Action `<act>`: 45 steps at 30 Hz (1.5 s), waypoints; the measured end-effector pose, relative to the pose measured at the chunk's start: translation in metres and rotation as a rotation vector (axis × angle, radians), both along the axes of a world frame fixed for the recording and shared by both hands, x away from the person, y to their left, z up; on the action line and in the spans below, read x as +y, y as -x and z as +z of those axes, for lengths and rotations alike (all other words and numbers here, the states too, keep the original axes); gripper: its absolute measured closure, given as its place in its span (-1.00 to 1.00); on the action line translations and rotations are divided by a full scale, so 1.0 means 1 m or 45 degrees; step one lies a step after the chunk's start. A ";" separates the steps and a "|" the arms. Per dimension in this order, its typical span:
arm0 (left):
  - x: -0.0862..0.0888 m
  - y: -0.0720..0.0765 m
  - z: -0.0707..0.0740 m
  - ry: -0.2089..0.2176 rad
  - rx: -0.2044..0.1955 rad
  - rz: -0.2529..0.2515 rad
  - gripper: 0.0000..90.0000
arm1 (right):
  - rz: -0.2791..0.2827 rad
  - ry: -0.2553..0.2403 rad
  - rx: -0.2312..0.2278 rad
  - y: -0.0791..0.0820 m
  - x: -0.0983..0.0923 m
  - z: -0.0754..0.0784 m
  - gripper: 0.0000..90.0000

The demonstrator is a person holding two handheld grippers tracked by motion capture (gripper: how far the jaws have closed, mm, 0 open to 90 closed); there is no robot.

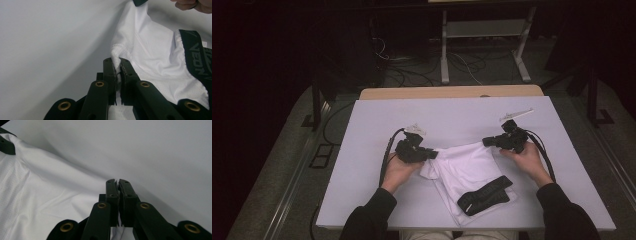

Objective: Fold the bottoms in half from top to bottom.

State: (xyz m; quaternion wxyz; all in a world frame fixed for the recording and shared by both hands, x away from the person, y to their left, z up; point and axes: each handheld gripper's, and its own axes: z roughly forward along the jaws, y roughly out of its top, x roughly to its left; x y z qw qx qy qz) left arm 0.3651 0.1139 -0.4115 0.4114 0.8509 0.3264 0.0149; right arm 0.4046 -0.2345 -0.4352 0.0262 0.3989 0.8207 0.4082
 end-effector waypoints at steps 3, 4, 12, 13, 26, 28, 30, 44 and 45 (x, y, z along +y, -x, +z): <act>0.003 -0.007 0.004 -0.018 -0.021 0.009 0.87 | -0.011 -0.006 -0.008 -0.004 0.004 0.002 0.90; 0.004 -0.009 0.005 -0.020 -0.027 0.013 0.87 | -0.014 -0.008 -0.008 -0.005 0.005 0.002 0.90; 0.006 -0.029 0.014 -0.061 -0.056 0.024 0.87 | -0.043 -0.007 -0.014 -0.013 0.011 0.003 0.90; 0.006 -0.032 0.014 -0.069 -0.061 0.024 0.87 | -0.048 -0.007 -0.017 -0.014 0.011 0.003 0.90; 0.003 -0.078 0.012 -0.093 -0.083 0.042 0.87 | -0.160 0.019 -0.041 -0.031 0.016 0.003 0.90; 0.003 -0.083 0.010 -0.090 -0.086 0.049 0.87 | -0.170 0.022 -0.049 -0.034 0.015 0.003 0.90; 0.003 -0.089 0.009 -0.081 -0.074 0.055 0.87 | -0.179 0.026 -0.049 -0.035 0.015 0.003 0.90; 0.000 -0.112 0.011 -0.083 -0.094 0.100 0.87 | -0.209 0.051 -0.076 -0.051 0.016 0.009 0.90; 0.000 -0.113 0.010 -0.081 -0.094 0.107 0.87 | -0.213 0.052 -0.082 -0.052 0.016 0.010 0.90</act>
